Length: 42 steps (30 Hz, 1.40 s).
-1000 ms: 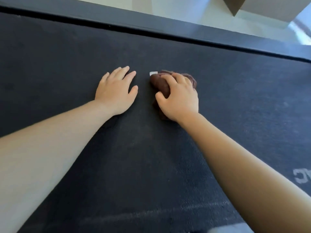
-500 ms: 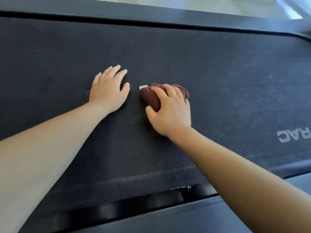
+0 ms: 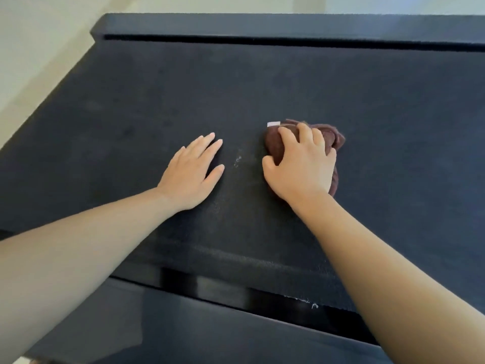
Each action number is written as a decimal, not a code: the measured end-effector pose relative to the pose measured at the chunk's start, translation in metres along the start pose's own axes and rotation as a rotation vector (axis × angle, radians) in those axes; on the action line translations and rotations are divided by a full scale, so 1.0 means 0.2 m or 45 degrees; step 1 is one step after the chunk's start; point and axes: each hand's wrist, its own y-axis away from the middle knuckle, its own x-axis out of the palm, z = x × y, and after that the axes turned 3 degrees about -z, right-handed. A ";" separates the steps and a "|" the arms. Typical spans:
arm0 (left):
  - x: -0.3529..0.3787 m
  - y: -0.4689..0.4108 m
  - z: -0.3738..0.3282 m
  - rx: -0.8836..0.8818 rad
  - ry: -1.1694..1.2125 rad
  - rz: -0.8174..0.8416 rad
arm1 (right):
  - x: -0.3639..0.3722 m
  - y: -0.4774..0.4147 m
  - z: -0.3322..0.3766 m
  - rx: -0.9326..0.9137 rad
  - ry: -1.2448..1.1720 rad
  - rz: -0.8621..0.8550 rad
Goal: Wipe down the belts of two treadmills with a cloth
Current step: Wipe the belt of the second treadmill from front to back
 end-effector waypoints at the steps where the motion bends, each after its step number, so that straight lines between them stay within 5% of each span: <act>1: 0.01 -0.01 0.01 -0.039 0.017 -0.034 | 0.02 0.04 0.03 -0.031 -0.002 0.004; 15: 0.03 -0.03 0.05 0.012 0.057 -0.044 | 0.10 -0.26 0.25 0.150 0.074 -0.055; 25: -0.01 -0.33 0.36 0.254 0.046 0.028 | 0.20 0.08 0.48 0.232 0.095 -0.178; 42: 0.00 -0.81 0.38 0.131 0.039 -0.152 | 0.27 -1.07 0.32 0.202 0.028 -0.188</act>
